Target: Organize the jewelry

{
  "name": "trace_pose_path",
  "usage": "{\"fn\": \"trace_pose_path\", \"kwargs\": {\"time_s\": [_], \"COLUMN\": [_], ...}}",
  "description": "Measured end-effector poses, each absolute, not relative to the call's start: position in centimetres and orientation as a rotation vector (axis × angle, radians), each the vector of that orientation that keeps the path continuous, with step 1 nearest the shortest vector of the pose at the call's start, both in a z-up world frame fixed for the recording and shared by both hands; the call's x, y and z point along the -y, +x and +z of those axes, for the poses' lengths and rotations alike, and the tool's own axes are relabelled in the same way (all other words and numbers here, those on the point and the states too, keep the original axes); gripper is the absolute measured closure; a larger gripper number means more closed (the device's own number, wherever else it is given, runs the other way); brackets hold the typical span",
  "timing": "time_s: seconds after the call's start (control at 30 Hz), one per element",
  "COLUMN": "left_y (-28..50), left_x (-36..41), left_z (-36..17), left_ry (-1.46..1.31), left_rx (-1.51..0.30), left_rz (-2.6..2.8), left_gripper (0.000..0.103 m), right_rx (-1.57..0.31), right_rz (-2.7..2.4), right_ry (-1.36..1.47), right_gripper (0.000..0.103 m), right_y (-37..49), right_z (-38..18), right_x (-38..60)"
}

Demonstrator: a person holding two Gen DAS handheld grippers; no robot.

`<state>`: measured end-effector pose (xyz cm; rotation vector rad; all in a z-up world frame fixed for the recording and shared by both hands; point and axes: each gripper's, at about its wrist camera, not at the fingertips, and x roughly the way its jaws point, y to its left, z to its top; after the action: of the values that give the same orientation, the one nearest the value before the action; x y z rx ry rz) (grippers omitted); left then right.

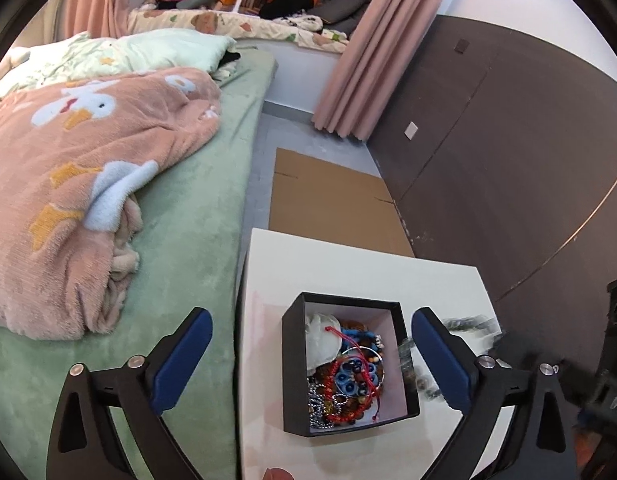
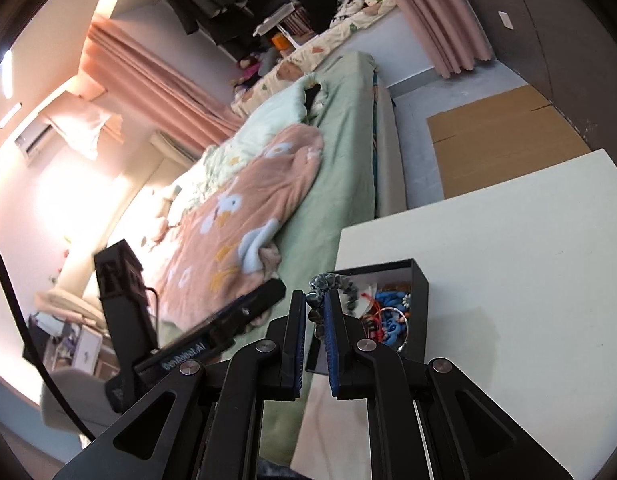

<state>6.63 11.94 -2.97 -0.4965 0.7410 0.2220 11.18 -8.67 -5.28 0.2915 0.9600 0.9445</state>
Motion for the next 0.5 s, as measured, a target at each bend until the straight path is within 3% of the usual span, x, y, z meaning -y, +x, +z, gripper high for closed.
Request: {"fn": "trace_pose_path", "kwargs": {"time_s": [0.03,0.1,0.5], "left_y": [6.6,6.4,5.5], "left_x": [-11.9,-11.7,-8.8], "left_z": [-2.9,-2.8,-2.1], "left_ry": [-0.494,-0.483,-0.422], "left_rx": [-0.737,-0.733,-0.734], "left_rz": [0.221,0.216,0.176], "left_gripper": [0.0,0.0,0.001], "right_rx": [-0.982,-1.033,-0.998], "right_rz": [0.923,0.868,0.678], "right_ry": [0.258,0.24,0.325], "right_gripper": [0.055,0.032,0.031], "right_y": [11.2,11.7,12.4], "right_z": [-5.8,-7.2,-6.2], "right_x": [8.2,8.1,14.9]}}
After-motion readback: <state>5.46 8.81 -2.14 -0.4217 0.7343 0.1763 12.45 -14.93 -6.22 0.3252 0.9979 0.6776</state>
